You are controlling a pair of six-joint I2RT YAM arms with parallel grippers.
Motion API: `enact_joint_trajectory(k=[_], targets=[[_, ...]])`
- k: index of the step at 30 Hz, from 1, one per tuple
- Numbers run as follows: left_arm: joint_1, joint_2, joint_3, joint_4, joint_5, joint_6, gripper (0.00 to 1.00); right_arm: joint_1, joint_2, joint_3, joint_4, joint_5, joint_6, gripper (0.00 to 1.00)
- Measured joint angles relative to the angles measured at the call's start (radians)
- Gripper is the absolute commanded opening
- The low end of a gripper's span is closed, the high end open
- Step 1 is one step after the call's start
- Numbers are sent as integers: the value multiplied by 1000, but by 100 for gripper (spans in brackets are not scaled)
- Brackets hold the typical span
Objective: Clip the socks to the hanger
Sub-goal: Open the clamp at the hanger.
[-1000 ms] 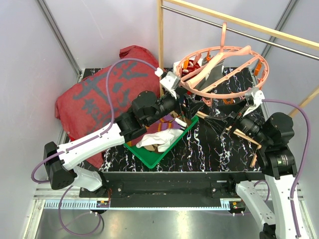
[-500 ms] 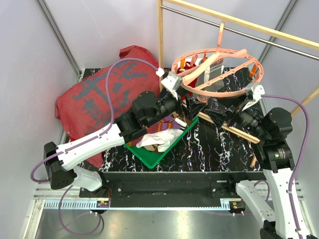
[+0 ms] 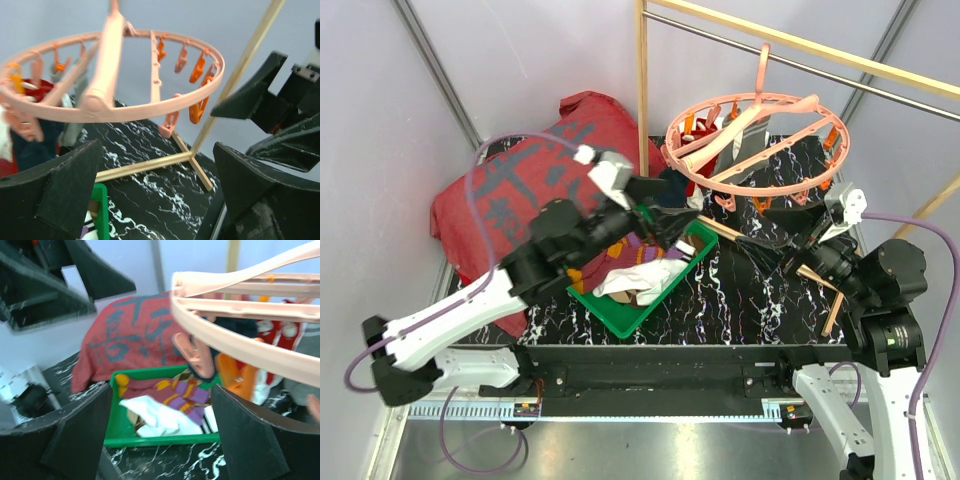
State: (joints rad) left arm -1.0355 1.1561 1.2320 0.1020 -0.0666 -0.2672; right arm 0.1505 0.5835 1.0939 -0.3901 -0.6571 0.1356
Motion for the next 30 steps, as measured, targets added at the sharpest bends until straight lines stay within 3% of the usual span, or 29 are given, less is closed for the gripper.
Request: enact_joint_trajectory(k=[6, 14, 21, 30], targets=[[138, -128, -70, 5, -19, -48, 99, 0, 68, 63, -34, -159, 0, 91], [245, -9, -54, 22, 6, -85, 99, 1, 237, 114, -37, -262, 0, 91], [264, 137, 26, 23, 56, -104, 99, 3, 285, 115, 2, -192, 0, 91], [264, 160, 72, 58, 134, -108, 99, 6, 256, 63, 89, -7, -3, 90]])
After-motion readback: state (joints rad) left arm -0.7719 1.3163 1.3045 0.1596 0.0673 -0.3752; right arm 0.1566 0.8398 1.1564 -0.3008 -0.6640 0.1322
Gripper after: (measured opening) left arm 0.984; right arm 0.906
